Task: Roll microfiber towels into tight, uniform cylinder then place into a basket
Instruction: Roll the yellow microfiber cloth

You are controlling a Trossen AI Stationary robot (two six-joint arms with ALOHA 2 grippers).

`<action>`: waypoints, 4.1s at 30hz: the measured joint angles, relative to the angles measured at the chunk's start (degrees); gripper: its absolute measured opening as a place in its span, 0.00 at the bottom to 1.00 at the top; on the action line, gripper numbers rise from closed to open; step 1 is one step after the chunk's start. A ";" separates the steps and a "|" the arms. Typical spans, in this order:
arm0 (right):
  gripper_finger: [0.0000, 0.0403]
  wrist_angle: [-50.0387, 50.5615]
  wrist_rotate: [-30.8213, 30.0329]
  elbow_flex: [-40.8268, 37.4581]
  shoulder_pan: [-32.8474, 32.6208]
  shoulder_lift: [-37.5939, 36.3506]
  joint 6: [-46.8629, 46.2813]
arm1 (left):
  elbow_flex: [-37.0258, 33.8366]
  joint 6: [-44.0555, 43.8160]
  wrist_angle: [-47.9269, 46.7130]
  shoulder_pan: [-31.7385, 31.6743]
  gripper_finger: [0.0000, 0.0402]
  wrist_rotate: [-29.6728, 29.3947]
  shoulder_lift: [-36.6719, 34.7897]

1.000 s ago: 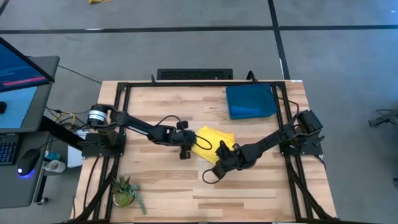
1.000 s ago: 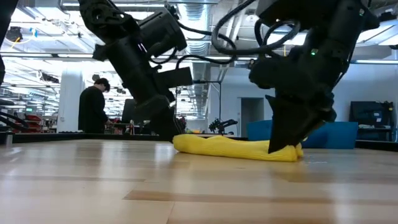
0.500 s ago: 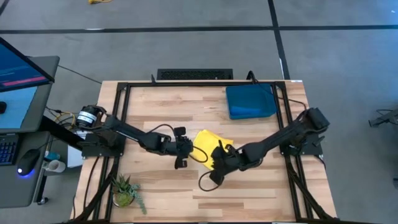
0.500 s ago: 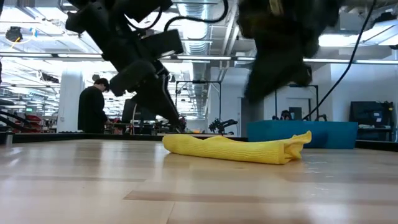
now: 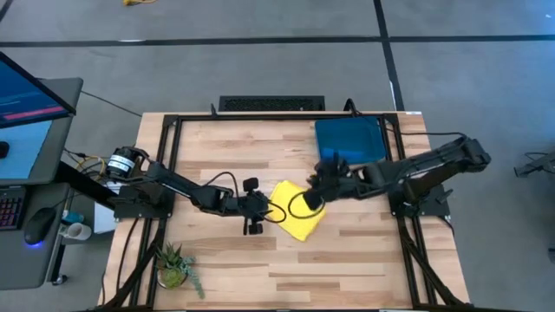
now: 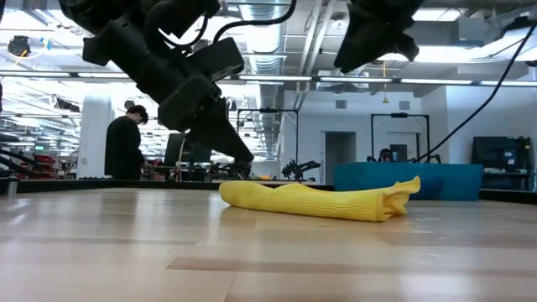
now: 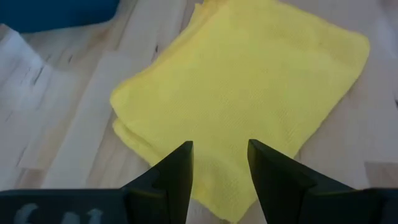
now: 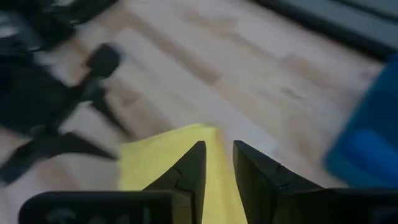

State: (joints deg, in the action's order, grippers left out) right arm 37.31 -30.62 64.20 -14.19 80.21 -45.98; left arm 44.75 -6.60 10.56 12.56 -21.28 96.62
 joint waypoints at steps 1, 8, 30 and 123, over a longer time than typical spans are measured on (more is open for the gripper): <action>0.25 0.14 -1.25 0.03 0.53 -0.12 0.00 | -0.12 -0.13 0.06 0.00 0.36 0.06 0.00; 0.25 0.95 -4.47 -0.06 0.72 3.32 0.20 | -0.08 -0.15 1.42 0.00 0.36 0.86 0.06; 0.25 0.91 -2.48 -0.06 0.72 3.47 1.44 | 1.69 6.64 -0.18 -1.30 0.36 2.62 8.57; 0.25 -7.47 0.75 -0.85 -5.57 3.56 25.09 | 10.88 -14.70 -45.87 22.93 0.36 -11.17 2.27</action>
State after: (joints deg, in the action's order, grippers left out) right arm 29.84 -29.87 63.35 -19.77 83.77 -20.88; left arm 55.62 -21.30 -35.32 35.49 -32.45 98.89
